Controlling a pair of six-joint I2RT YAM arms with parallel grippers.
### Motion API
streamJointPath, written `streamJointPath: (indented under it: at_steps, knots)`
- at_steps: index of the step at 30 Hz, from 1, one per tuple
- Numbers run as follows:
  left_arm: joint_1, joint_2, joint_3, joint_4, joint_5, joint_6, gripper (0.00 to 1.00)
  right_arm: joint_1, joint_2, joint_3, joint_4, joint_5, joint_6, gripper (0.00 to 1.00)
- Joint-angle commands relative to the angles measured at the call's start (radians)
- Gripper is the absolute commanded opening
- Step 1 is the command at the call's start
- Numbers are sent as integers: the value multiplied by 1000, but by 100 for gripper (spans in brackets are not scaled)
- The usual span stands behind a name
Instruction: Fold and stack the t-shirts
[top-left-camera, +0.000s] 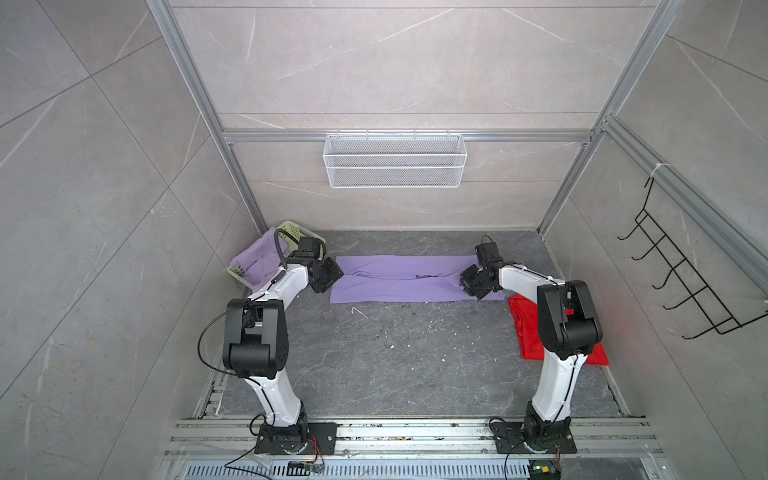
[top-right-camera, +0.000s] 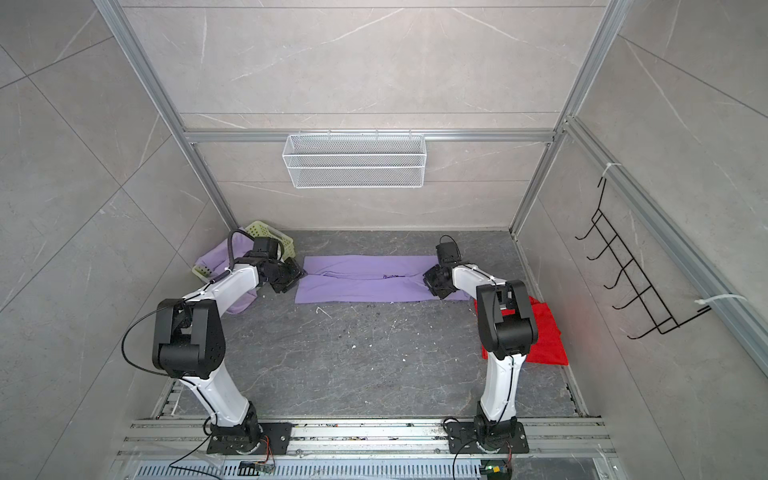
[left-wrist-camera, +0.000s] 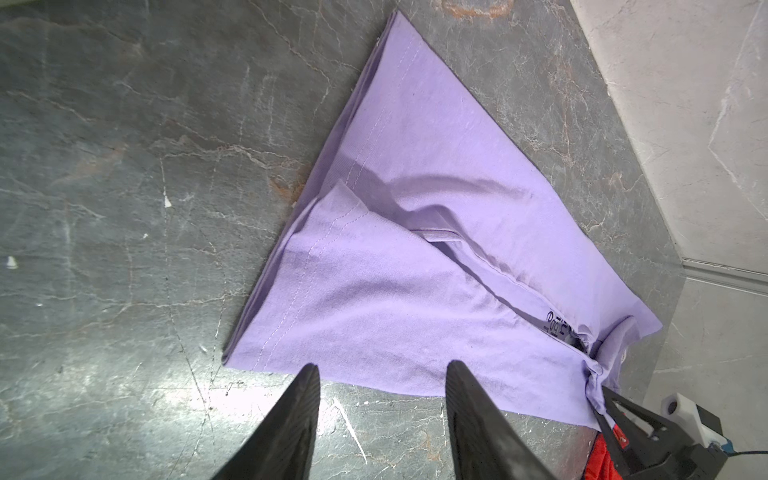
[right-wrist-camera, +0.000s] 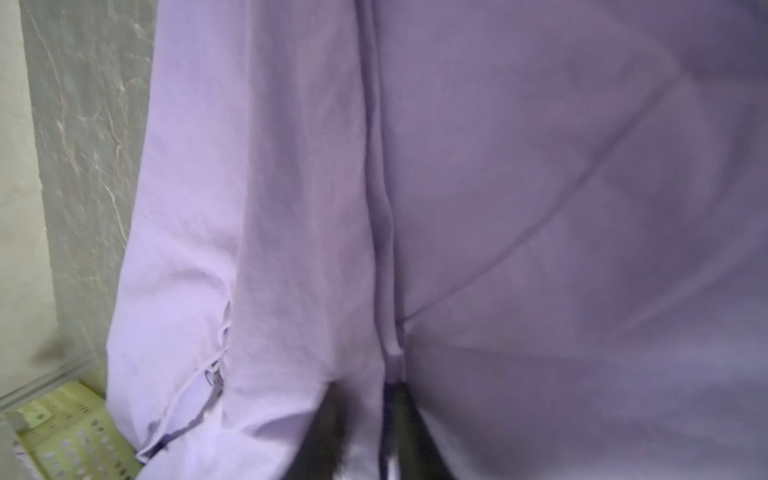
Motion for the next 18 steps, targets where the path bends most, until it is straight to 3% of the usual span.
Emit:
streamJointPath:
  at_steps: [1,6,13,14,18]
  knots:
    - [2,-49,5,13,-6,-15,52,7,19,45,6,18,3,8]
    - [2,-40,7,5,-11,-11,52,19,9,101,-20,36,-13,1]
    - [2,-21,9,8,-12,-13,53,51,116,273,-65,53,-35,1]
    - [2,-17,11,8,-9,-12,53,57,137,304,-75,68,-50,3]
    - [2,-5,19,5,-11,0,53,65,214,421,-55,58,-153,30]
